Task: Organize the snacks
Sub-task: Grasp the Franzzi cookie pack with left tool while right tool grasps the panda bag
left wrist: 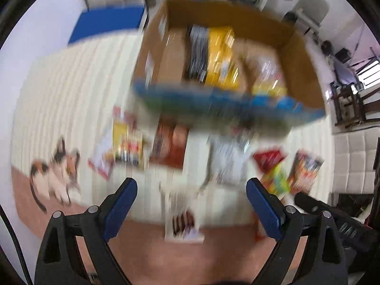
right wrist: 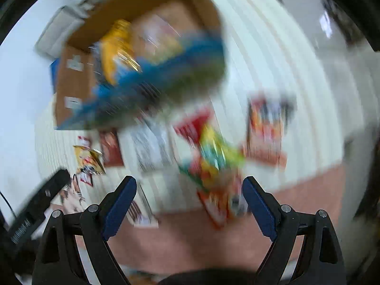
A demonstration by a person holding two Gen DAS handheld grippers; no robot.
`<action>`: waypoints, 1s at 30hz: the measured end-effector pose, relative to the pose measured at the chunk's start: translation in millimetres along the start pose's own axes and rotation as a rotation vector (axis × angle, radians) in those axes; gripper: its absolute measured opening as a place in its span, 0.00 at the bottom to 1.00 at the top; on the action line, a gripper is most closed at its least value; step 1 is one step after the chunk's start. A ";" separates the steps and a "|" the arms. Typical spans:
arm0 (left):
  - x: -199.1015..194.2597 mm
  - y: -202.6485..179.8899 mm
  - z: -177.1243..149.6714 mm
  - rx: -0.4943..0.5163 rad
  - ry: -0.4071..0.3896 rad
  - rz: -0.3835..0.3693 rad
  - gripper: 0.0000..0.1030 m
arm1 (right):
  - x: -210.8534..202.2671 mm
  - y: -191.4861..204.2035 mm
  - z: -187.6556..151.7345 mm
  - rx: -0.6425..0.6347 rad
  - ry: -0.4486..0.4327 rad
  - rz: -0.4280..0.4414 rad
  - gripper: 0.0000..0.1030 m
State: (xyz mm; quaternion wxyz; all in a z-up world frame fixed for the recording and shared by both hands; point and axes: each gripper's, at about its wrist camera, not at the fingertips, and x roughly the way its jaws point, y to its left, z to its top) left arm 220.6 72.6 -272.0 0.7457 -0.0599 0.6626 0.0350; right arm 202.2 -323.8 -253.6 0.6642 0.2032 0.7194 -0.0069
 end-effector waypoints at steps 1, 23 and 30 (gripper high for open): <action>11.4 3.6 -9.1 -0.006 0.025 0.006 0.91 | 12.4 -14.6 -7.8 0.059 0.035 0.024 0.90; 102.1 19.9 -64.7 -0.108 0.243 0.006 0.91 | 115.3 -70.1 -43.2 0.209 0.267 0.012 0.50; 113.9 4.1 -60.3 -0.067 0.268 -0.003 0.91 | 121.9 -16.7 -47.5 -0.260 0.298 -0.235 0.50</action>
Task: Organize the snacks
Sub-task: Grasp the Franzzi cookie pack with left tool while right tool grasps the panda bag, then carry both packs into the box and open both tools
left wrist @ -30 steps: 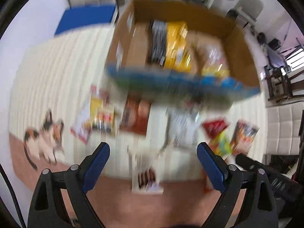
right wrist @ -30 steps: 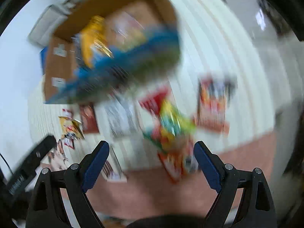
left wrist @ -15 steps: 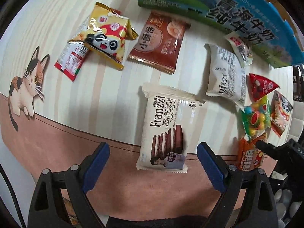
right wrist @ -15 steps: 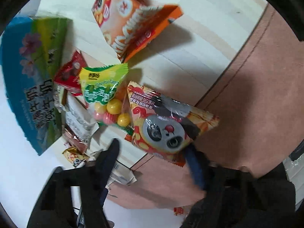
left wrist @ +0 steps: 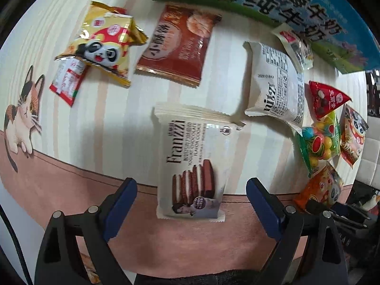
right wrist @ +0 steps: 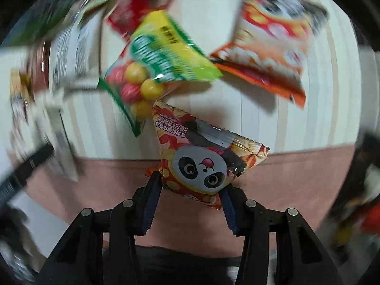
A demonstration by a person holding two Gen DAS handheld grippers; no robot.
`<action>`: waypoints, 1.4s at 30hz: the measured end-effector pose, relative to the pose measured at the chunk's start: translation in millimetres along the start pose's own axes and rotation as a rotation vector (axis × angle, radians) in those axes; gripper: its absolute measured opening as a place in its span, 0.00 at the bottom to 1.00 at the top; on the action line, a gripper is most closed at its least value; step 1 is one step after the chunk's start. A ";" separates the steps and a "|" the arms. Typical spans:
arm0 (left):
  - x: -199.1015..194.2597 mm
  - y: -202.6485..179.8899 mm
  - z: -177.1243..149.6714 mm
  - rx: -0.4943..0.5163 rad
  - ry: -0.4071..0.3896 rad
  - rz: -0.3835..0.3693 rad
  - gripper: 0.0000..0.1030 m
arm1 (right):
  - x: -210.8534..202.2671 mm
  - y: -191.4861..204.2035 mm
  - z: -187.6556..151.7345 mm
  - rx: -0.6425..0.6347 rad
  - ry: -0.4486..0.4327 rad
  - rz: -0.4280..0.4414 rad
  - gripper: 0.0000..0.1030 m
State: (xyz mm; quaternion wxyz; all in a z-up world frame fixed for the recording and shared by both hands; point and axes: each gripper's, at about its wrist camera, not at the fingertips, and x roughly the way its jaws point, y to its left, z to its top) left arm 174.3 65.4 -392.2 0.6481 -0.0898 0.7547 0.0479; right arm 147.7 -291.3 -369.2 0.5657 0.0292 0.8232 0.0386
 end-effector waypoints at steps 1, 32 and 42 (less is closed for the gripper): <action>2.8 -1.7 2.0 0.004 0.005 0.000 0.91 | -2.1 6.0 0.8 -0.030 -0.009 -0.024 0.53; -2.1 -12.6 -20.9 0.030 -0.042 -0.024 0.54 | -20.6 -36.5 -40.2 0.231 -0.155 0.194 0.42; -105.5 -26.1 -4.0 0.098 -0.201 -0.138 0.54 | -102.9 -18.4 -37.5 0.102 -0.221 0.308 0.41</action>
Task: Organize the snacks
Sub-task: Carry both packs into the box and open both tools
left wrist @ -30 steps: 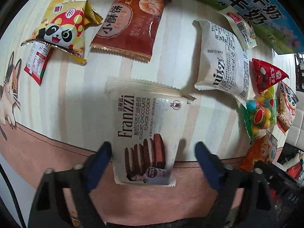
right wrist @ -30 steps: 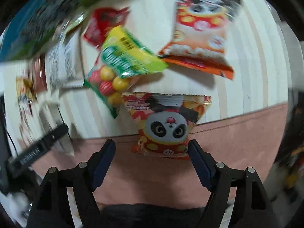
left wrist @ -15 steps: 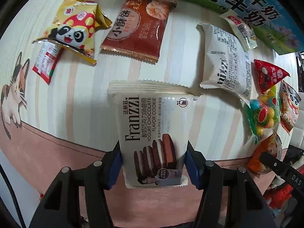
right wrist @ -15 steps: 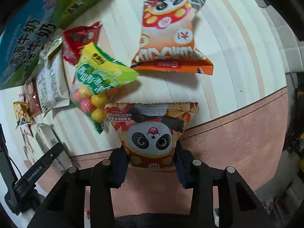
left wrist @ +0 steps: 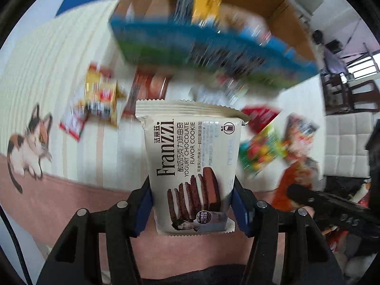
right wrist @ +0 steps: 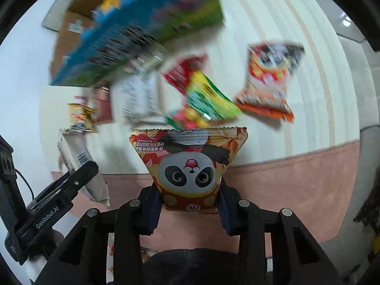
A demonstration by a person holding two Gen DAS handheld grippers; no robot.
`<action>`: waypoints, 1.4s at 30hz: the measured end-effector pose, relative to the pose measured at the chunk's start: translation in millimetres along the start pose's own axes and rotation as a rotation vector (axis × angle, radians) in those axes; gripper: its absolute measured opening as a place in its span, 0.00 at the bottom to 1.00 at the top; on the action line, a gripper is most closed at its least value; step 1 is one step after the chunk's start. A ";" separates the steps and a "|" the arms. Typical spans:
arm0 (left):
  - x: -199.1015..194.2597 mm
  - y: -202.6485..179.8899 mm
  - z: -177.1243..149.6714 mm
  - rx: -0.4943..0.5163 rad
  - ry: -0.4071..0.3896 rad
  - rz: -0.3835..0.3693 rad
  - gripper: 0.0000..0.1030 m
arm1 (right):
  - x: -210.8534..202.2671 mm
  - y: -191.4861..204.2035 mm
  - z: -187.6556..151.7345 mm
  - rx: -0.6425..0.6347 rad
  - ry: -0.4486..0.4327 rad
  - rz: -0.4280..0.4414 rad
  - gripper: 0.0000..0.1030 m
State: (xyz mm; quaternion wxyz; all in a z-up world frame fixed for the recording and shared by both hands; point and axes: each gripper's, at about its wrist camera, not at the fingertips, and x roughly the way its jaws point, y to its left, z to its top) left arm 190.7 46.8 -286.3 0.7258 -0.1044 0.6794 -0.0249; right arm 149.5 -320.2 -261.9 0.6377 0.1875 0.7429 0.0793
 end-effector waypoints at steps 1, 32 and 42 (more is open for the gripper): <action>-10.4 -5.5 9.9 0.007 -0.014 -0.011 0.54 | -5.8 8.2 4.8 -0.007 -0.010 0.011 0.41; 44.7 22.0 338.1 0.042 0.142 0.257 0.56 | -33.0 86.0 345.1 -0.121 -0.089 -0.261 0.42; 55.8 21.2 348.3 -0.002 0.178 0.214 0.83 | -19.0 95.9 354.6 -0.161 -0.033 -0.277 0.82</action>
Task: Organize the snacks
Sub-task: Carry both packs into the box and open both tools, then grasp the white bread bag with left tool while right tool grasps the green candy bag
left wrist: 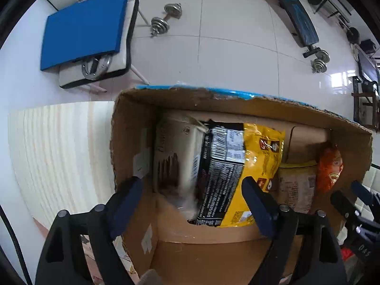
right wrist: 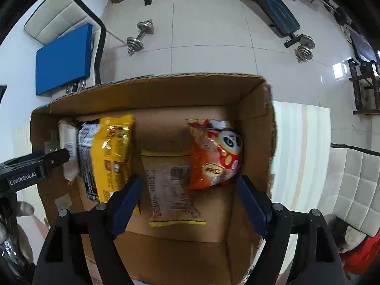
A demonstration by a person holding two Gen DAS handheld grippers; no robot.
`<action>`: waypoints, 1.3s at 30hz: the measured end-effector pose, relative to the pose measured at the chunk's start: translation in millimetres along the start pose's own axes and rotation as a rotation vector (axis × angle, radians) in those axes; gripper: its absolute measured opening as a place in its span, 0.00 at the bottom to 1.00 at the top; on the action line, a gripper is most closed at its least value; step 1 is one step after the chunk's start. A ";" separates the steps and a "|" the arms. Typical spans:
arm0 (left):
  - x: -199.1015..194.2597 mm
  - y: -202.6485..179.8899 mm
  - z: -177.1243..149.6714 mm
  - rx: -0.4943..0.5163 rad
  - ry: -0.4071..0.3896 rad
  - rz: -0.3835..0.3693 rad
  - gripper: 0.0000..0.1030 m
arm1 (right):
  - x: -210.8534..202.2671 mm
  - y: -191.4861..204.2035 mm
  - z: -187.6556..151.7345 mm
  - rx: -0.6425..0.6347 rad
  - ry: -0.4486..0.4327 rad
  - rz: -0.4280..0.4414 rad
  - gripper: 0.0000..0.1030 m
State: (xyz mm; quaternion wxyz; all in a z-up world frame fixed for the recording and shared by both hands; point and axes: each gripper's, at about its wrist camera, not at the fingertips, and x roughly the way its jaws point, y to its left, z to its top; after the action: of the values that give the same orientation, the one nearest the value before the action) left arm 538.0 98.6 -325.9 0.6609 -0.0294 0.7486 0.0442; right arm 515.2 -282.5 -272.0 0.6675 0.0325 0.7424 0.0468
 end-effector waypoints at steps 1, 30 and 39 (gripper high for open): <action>-1.1 -0.9 -0.7 -0.002 -0.005 -0.013 0.83 | 1.2 1.3 -0.6 -0.004 0.005 0.000 0.84; -81.7 -7.7 -162.7 -0.005 -0.381 -0.013 0.83 | -62.3 20.8 -142.8 -0.038 -0.270 -0.023 0.88; -110.4 -7.3 -223.1 -0.019 -0.491 -0.013 0.83 | -96.6 19.2 -202.0 -0.032 -0.383 -0.025 0.88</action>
State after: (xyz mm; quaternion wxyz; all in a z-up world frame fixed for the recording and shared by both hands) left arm 332.4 66.3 -189.2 0.8229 -0.0287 0.5650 0.0530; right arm 324.5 -279.4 -153.2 0.7977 0.0209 0.6011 0.0433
